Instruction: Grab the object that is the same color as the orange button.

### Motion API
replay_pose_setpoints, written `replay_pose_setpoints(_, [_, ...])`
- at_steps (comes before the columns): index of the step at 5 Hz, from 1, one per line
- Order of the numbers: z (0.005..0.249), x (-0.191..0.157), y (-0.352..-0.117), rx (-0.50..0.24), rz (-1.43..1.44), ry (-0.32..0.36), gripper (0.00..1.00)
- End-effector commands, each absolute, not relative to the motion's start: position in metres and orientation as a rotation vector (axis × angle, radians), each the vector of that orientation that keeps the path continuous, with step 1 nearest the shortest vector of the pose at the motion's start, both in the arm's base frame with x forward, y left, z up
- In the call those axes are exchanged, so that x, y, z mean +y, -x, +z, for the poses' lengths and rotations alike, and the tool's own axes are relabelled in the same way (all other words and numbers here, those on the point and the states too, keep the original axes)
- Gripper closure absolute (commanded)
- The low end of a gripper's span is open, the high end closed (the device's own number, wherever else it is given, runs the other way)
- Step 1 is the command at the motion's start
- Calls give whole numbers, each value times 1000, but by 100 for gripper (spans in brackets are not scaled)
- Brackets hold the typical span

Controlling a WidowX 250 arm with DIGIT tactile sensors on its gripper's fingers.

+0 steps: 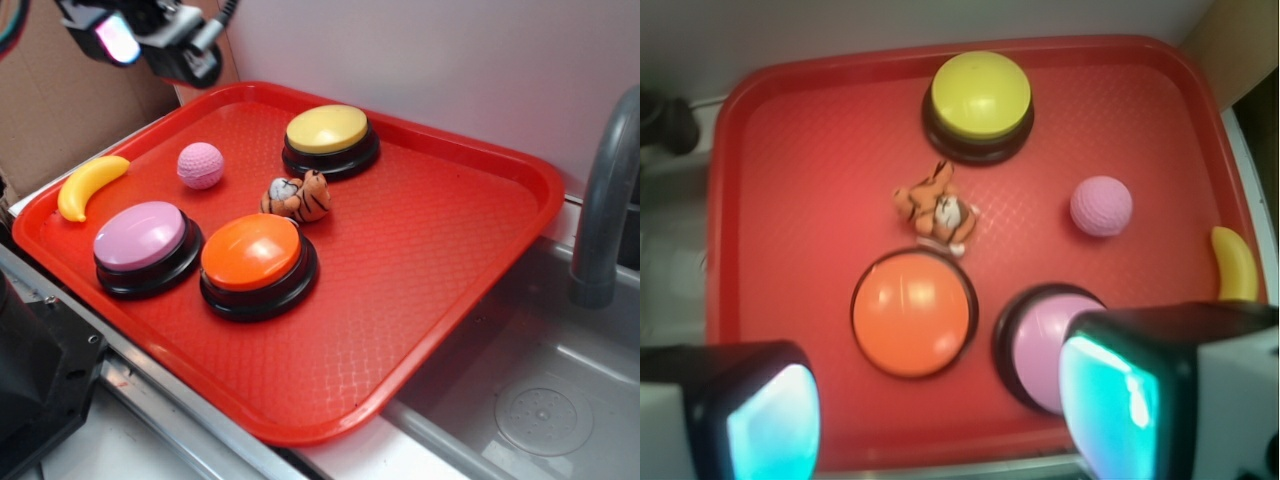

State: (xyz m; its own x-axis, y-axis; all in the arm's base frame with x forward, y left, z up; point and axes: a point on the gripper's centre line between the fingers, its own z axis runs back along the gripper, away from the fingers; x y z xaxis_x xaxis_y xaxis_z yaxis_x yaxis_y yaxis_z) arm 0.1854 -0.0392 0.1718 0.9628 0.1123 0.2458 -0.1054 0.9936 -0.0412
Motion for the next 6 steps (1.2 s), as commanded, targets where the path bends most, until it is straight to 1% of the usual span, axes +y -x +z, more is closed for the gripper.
replay_pose_setpoints(1, [141,-44,-221,-337,101,24,0])
replay_pose_setpoints(2, [120,-44,-232,-312,83,18,0])
replay_pose_setpoints(3, [95,-43,-241,-289,94,-5,0])
replay_pose_setpoints(6, [52,-38,-261,-242,102,-98,0])
